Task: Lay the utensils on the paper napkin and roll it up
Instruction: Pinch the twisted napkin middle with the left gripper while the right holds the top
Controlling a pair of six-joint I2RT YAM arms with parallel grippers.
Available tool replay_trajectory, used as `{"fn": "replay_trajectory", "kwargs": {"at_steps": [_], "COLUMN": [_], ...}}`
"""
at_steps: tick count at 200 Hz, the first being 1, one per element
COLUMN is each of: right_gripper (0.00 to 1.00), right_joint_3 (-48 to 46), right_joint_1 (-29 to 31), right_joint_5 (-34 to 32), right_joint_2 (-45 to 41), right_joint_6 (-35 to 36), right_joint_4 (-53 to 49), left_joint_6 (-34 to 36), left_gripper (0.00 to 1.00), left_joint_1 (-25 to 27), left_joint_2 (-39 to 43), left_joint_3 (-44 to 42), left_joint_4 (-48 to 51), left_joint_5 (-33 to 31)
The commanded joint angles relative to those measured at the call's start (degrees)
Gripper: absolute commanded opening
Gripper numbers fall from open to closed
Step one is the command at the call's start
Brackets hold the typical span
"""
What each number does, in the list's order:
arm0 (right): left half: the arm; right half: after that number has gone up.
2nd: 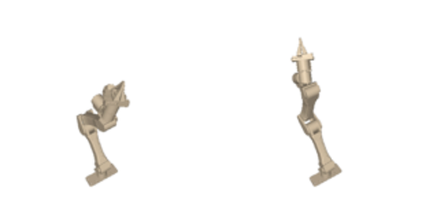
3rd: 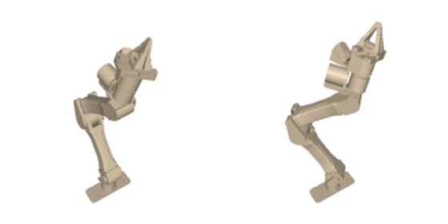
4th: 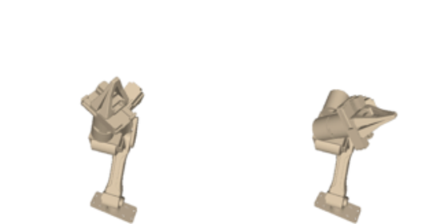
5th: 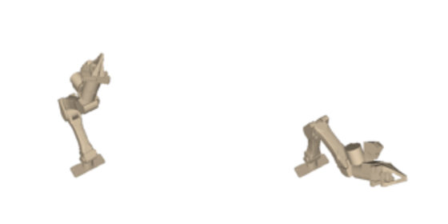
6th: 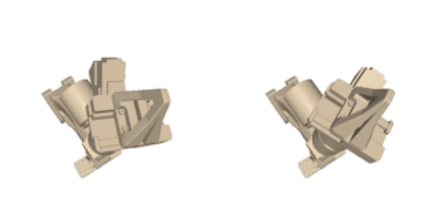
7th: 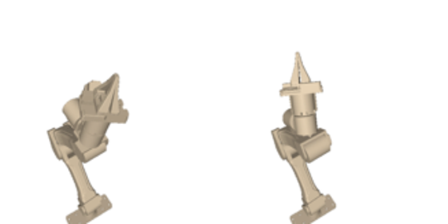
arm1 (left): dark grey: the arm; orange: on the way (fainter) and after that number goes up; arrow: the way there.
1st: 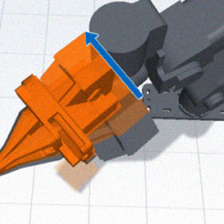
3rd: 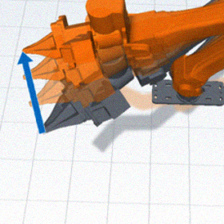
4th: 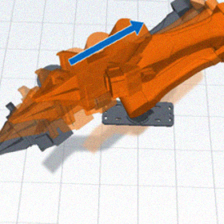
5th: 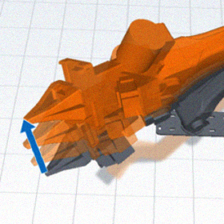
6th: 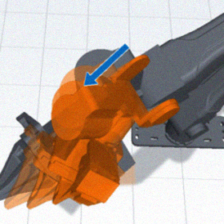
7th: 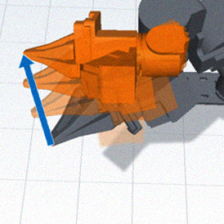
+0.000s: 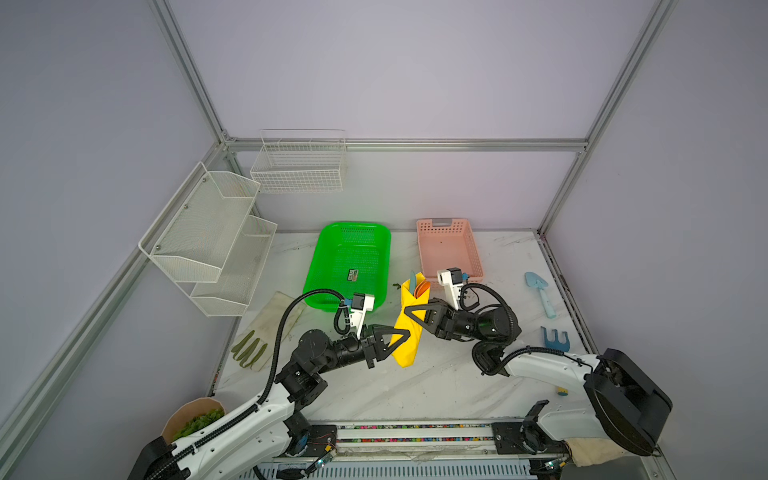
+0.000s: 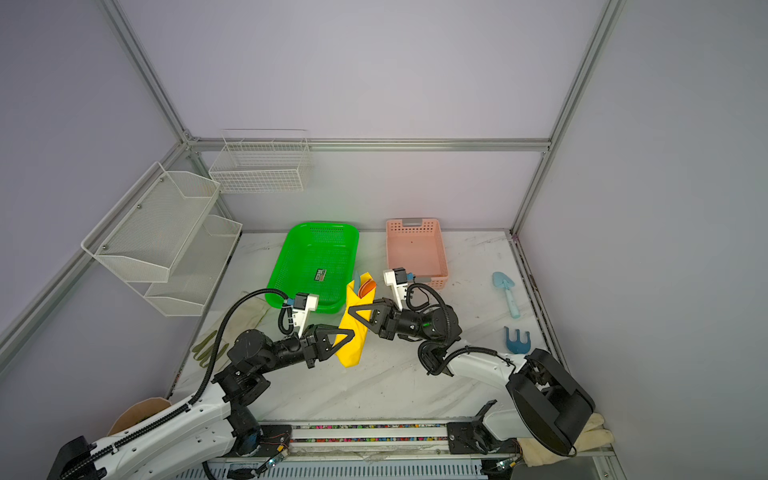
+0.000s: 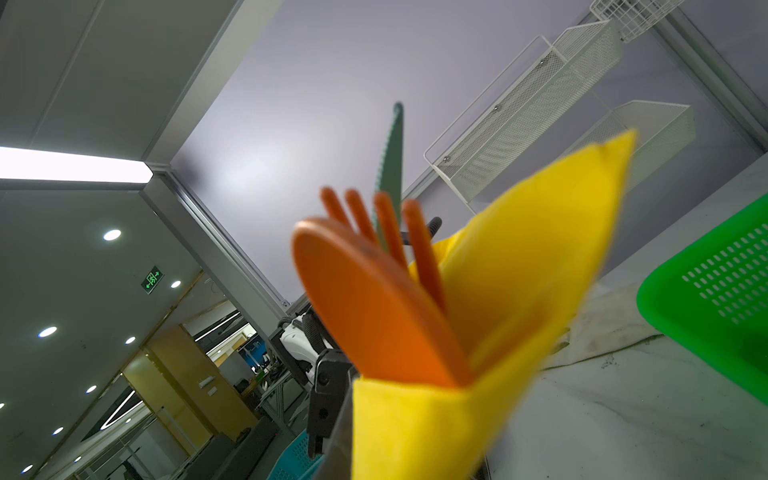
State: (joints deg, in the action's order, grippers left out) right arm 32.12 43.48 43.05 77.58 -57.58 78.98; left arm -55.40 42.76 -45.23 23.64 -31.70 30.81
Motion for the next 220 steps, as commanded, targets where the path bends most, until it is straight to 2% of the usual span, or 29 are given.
{"fn": "replay_trajectory", "kwargs": {"at_steps": [1, 20, 55, 104, 133, 161, 176, 200, 220], "right_gripper": [0.40, 0.49, 0.49, 0.20, 0.10, 0.05, 0.03, 0.00, 0.00], "right_joint_3": [0.2, 0.1, 0.1, 0.2, 0.1, -0.1, -0.2, -0.4, -0.7], "right_joint_1": [-0.2, -0.2, -0.1, 0.0, 0.0, 0.0, 0.0, 0.0, 0.0], "right_joint_5": [0.6, 0.8, 1.5, 1.2, 0.7, -0.2, -0.9, -2.0, -3.1], "right_joint_2": [0.6, 0.8, 3.5, 5.0, 5.0, 4.0, 3.1, 1.5, -0.1], "right_joint_6": [0.6, 0.2, -2.2, -3.4, -3.3, -2.6, -2.0, -0.6, 0.6], "right_joint_4": [4.6, 5.2, 9.6, 11.9, 11.7, 9.6, 8.0, 4.6, 1.9], "left_joint_6": [-1.0, -1.1, -1.3, -1.4, -1.4, -1.4, -1.4, -0.8, 1.0], "left_gripper": [0.00, 0.00, 0.00, 0.00, 0.00, 0.01, 0.10, 0.41, 0.58], "left_joint_1": [0.2, 0.2, 0.3, 0.5, 0.6, 0.6, 0.6, 0.6, 0.5], "left_joint_2": [0.1, 0.0, -0.6, -1.6, -1.7, -1.2, -0.9, 0.3, 3.1], "left_joint_3": [-1.3, -1.4, -1.6, -1.6, -1.7, -1.6, -1.6, -1.6, -1.2], "left_joint_4": [-3.9, -4.2, -4.9, -5.6, -5.7, -5.4, -4.8, -3.3, -0.1], "left_joint_5": [1.4, 1.4, 1.4, 1.6, 1.5, 1.1, 0.6, -0.7, -2.7]}}
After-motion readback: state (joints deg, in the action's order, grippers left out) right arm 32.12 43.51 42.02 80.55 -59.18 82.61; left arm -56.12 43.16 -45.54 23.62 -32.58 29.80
